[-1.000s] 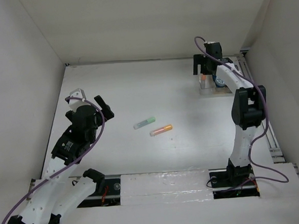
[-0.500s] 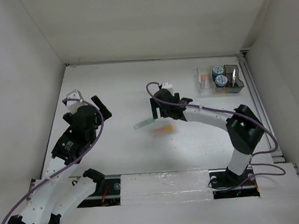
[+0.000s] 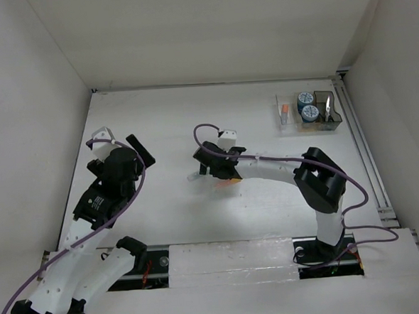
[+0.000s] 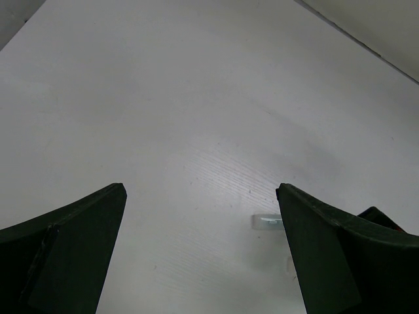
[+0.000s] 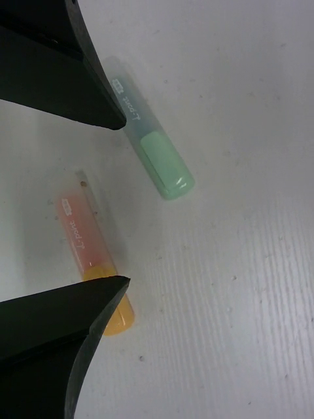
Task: Sort the stationery into containers
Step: Pick up the pen from the center of the board, then place the pen in the storage box, then pick up the pen from the center of the board.
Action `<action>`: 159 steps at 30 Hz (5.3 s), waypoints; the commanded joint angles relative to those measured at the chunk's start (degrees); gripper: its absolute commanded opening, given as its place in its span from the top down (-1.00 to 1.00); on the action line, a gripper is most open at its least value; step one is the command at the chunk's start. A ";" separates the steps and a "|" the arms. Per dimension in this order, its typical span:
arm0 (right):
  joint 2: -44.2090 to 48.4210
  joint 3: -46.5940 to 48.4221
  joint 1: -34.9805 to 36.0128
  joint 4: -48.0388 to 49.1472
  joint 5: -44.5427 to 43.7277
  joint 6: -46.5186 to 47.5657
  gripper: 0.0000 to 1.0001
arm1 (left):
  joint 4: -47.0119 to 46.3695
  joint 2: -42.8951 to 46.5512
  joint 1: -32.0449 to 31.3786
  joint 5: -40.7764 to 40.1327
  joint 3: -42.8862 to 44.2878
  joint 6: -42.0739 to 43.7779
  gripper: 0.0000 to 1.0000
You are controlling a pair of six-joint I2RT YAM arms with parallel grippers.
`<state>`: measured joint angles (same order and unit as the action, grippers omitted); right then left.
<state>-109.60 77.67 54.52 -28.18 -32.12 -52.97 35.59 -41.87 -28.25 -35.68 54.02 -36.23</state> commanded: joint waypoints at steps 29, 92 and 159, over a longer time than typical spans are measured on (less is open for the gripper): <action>-0.43 1.09 1.29 -19.55 -1.63 -36.41 -0.80 | -0.61 2.49 0.21 0.09 0.91 0.46 -1.00; -10.46 28.24 -51.27 -1.09 24.38 45.32 0.99 | -2.72 2.05 0.21 3.51 0.38 3.09 -1.00; -18.89 23.49 -0.56 -22.00 2.06 -31.93 -0.75 | -0.79 7.41 0.21 0.09 0.91 0.54 -1.00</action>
<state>-126.23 100.20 53.34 -48.86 -31.20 -83.42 36.23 -35.16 -28.25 -34.98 54.04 -36.42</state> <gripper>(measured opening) 0.895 0.997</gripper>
